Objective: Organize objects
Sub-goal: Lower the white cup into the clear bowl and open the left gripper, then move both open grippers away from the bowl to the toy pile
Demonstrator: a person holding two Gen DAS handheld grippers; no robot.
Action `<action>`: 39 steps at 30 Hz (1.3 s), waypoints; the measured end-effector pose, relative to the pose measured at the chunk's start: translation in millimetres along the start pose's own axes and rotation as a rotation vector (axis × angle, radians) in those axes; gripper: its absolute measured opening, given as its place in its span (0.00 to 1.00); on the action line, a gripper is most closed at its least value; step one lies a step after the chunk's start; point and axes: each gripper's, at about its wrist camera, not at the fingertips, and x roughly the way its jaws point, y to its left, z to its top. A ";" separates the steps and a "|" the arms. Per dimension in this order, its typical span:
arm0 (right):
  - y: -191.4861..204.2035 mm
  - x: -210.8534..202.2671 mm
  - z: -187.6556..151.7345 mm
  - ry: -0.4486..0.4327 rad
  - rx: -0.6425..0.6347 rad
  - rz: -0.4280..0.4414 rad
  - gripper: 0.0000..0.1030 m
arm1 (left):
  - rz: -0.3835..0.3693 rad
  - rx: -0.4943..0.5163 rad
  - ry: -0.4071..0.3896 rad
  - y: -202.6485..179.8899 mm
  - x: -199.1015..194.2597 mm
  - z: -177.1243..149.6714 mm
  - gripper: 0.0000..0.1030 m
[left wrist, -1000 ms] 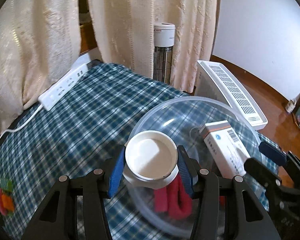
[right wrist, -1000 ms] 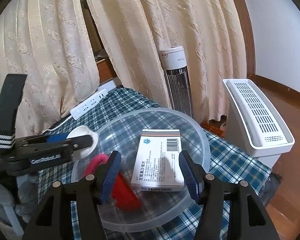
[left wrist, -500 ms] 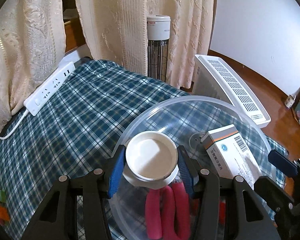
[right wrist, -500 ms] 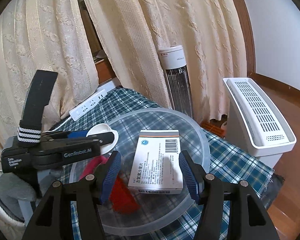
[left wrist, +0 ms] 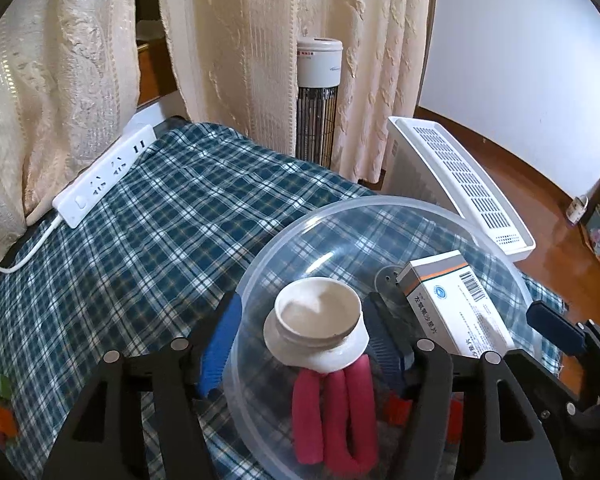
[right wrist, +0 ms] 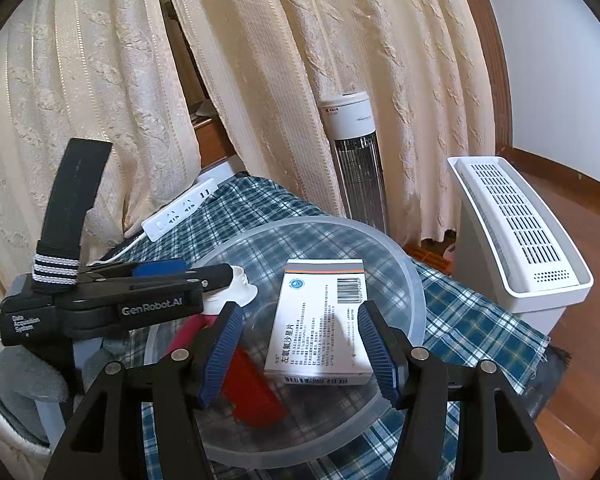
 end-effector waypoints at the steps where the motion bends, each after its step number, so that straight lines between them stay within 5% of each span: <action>1: 0.5 -0.9 -0.2 -0.001 -0.001 0.001 0.62 | 0.001 -0.002 -0.002 0.7 -1.6 -0.3 0.64; 21: 35.0 -13.8 -5.6 -0.003 -0.060 0.045 0.67 | 0.060 -0.058 -0.021 30.5 -44.5 -26.3 0.67; 39: 107.4 -9.6 -25.5 0.059 -0.143 0.141 0.69 | 0.182 -0.232 -0.037 121.3 -96.3 -80.5 0.68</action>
